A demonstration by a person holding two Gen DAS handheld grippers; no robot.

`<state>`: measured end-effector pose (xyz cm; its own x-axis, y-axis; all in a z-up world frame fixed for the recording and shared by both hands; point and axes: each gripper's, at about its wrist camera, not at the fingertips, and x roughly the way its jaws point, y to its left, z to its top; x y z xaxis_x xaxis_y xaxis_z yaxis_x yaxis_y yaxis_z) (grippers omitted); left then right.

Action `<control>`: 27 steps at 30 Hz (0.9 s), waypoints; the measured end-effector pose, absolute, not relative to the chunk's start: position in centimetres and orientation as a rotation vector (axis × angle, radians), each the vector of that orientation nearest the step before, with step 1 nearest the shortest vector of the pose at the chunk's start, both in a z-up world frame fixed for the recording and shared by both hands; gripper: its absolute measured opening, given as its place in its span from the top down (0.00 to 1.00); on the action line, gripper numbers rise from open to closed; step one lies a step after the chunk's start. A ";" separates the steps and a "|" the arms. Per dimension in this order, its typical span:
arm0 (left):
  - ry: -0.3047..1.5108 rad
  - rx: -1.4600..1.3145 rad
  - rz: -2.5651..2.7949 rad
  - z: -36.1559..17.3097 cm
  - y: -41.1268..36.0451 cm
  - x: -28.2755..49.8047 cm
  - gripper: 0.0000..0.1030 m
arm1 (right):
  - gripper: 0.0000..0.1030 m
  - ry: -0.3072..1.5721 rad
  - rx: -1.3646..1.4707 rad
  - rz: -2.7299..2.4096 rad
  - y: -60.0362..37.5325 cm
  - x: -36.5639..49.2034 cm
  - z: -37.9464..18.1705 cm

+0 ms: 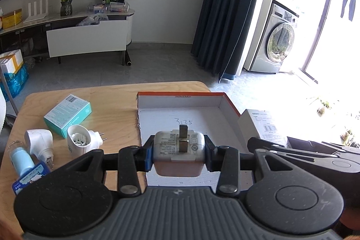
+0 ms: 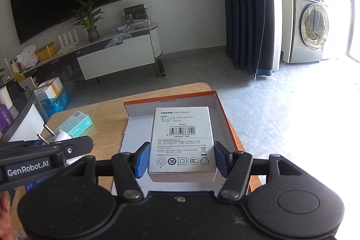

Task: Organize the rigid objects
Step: 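Carry the white charger and the adapter box over the orange-rimmed box with both grippers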

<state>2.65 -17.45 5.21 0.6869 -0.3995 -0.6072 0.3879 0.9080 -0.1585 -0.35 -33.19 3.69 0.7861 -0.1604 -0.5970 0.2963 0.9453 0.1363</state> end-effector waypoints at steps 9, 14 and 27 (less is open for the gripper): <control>0.694 -0.007 -0.462 5.0 -19.3 3.5 0.59 | 0.31 0.613 0.232 -0.268 -35.2 0.2 3.7; 0.696 0.001 -0.467 4.9 -20.0 4.0 0.59 | 0.31 0.611 0.234 -0.274 -35.8 0.5 3.5; 0.708 0.009 -0.468 4.8 -21.4 5.0 0.59 | 0.31 0.609 0.227 -0.271 -36.9 1.6 3.5</control>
<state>4.99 -21.36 4.80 0.6614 -0.4105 -0.6277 0.4164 0.8971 -0.1480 1.57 -36.93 3.46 0.7868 -0.1831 -0.5894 0.3160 0.9398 0.1299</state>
